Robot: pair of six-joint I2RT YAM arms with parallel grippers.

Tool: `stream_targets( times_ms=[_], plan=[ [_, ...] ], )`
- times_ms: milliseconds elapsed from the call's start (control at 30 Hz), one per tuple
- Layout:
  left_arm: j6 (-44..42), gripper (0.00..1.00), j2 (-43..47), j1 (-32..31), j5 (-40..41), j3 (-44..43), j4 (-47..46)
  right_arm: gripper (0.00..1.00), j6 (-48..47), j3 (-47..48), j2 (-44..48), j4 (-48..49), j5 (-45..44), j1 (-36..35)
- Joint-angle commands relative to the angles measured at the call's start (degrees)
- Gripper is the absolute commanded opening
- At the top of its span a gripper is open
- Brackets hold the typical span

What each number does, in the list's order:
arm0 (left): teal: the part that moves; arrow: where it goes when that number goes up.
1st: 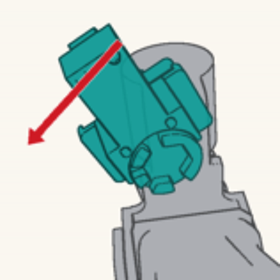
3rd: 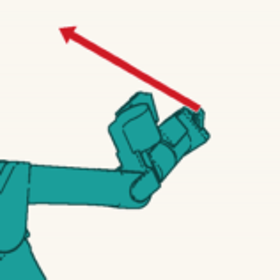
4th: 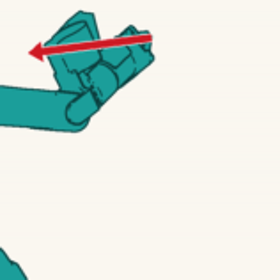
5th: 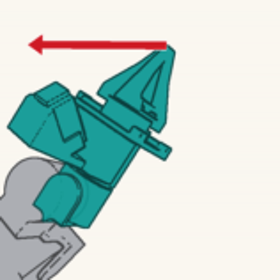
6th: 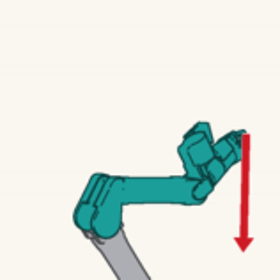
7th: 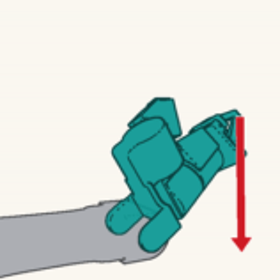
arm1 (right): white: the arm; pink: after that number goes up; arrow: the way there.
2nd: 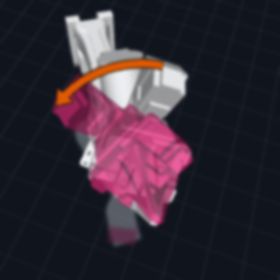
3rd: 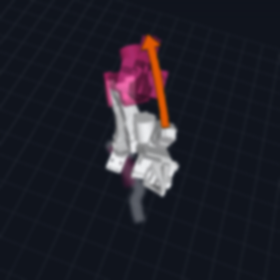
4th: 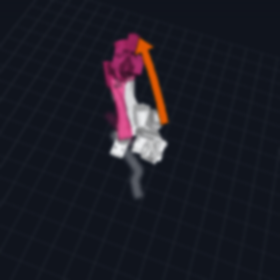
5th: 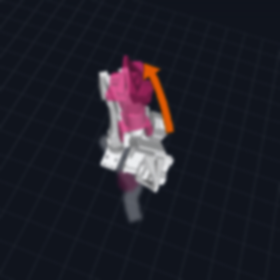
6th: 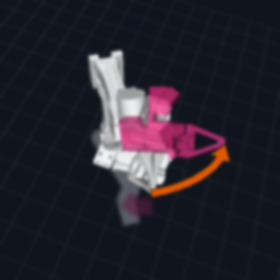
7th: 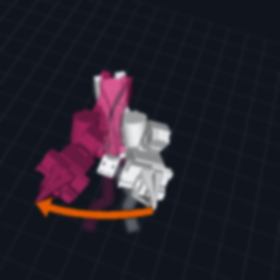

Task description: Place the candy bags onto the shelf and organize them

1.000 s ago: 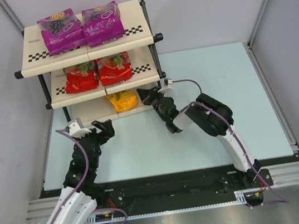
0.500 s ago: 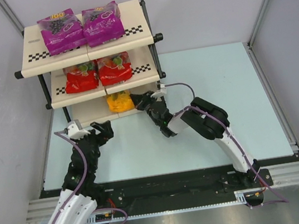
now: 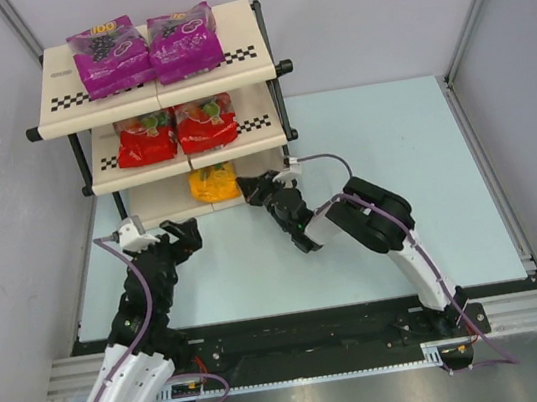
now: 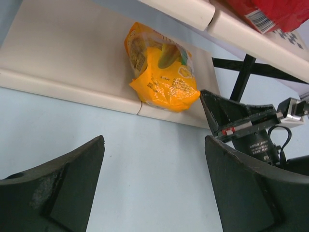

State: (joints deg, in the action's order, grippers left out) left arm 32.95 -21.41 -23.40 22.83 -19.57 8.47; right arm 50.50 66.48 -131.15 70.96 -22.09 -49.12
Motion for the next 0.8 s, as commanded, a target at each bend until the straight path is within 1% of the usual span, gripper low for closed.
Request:
stream_targets(
  times_ms=[0,33,167,367,600,767],
  plan=[
    [-0.43,0.89,1.98,-0.24,0.46,-4.24,2.69,0.00,-4.17,-5.65,6.60,2.87,-1.56,-0.01],
    [-0.34,0.89,2.25,-0.16,0.20,-5.03,4.00,0.00,-4.44,-6.44,8.35,2.87,-1.64,-0.09],
    [0.18,0.89,4.79,-0.24,0.02,-6.53,7.34,0.00,-5.06,-9.26,10.21,4.18,-1.47,-0.97],
    [-0.34,0.89,6.82,-0.16,-0.06,-8.37,10.25,0.00,-4.97,-7.86,9.08,7.70,-2.35,-2.82],
    [-1.40,0.89,5.68,-0.16,-1.03,-10.48,10.87,0.00,-4.71,-0.22,5.21,7.36,-3.75,-4.14],
    [-1.40,0.89,5.94,-0.16,-1.38,-11.98,11.48,0.00,-4.53,8.64,1.52,4.46,-5.42,-4.66]
  ],
)
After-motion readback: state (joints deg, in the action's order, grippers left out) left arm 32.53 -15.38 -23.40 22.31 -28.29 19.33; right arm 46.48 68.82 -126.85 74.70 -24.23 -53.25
